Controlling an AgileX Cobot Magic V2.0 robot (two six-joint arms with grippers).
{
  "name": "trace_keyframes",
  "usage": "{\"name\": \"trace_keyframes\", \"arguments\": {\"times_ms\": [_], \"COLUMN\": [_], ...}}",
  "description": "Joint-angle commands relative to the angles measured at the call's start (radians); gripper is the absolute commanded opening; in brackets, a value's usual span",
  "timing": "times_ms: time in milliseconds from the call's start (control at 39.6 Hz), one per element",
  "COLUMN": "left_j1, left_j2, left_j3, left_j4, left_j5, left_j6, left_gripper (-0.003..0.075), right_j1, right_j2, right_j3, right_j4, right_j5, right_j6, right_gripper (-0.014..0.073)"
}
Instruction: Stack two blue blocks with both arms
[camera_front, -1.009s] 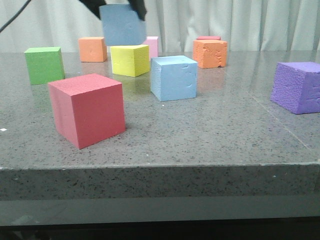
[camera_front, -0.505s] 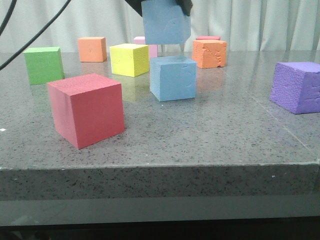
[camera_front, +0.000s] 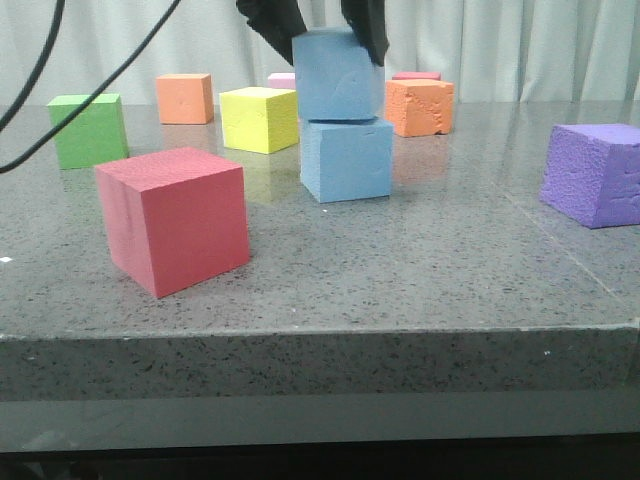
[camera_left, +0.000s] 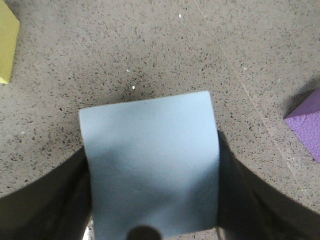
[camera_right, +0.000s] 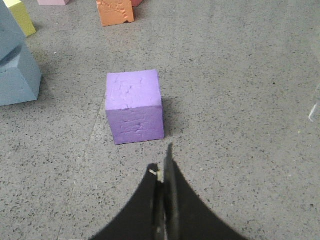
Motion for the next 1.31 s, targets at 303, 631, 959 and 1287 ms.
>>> {"name": "trace_keyframes", "arguments": {"times_ms": [303,631,959,1287], "left_j1": [-0.005,-0.005,-0.005,-0.005], "left_j2": [-0.032,-0.032,-0.032,-0.037], "left_j3": [-0.029,-0.083,-0.183,-0.227], "left_j4": [-0.017,-0.017,-0.017,-0.008], "left_j5": [-0.025,-0.022,0.014,0.049], "left_j6": [0.013,0.013,0.040,0.059], "left_gripper": [0.0559,0.0583,0.0526,0.0055], "right_j1": [-0.005,-0.005,-0.005,-0.005], "right_j2": [0.002,0.002,0.002,0.002], "right_j3": [-0.024,-0.024,-0.024,-0.024], "right_j4": [0.003,0.003,0.003,0.003], "right_j5": [-0.074,-0.074,-0.074,-0.074], "right_j6": [-0.006,-0.006,-0.006,-0.006], "right_gripper": [-0.0067,-0.0067,-0.0067,-0.0067]}}
